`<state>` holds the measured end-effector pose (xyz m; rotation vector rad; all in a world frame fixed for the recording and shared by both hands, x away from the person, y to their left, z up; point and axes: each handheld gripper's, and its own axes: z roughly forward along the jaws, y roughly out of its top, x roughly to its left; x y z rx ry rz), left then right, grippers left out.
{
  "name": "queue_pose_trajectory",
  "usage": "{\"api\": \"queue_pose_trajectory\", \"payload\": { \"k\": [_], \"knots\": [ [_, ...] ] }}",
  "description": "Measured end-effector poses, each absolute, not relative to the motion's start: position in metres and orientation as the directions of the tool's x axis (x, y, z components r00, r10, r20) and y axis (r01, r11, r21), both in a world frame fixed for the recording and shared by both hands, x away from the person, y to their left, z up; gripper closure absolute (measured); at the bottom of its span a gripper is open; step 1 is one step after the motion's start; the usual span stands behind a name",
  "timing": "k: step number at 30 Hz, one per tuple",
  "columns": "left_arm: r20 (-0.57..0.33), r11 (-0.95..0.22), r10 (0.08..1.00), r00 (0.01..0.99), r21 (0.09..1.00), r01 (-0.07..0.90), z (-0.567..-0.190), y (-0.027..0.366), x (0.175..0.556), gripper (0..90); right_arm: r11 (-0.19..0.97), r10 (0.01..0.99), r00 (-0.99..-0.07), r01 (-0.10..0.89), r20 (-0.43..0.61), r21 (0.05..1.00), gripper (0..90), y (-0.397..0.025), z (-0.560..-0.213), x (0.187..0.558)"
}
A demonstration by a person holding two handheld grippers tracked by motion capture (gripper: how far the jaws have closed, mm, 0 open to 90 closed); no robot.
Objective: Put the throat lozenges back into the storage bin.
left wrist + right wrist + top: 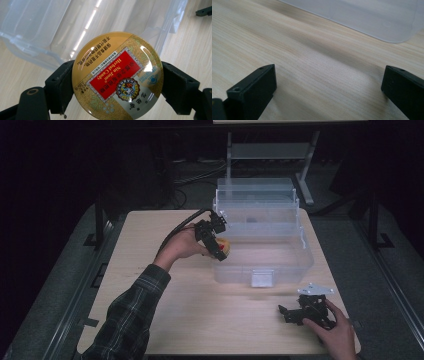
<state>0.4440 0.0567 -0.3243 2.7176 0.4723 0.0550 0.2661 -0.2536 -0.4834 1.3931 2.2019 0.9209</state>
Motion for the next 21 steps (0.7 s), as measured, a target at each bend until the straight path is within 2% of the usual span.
{"api": "queue_pose_trajectory", "payload": {
  "k": [21],
  "knots": [
    [-0.040,-0.880,0.313,0.949,0.363,0.306,-0.340,0.036,0.448,19.5,0.295,0.898,-0.439,0.653,0.031,0.698,0.0,-0.254,-0.483,0.266]
  ]
}}
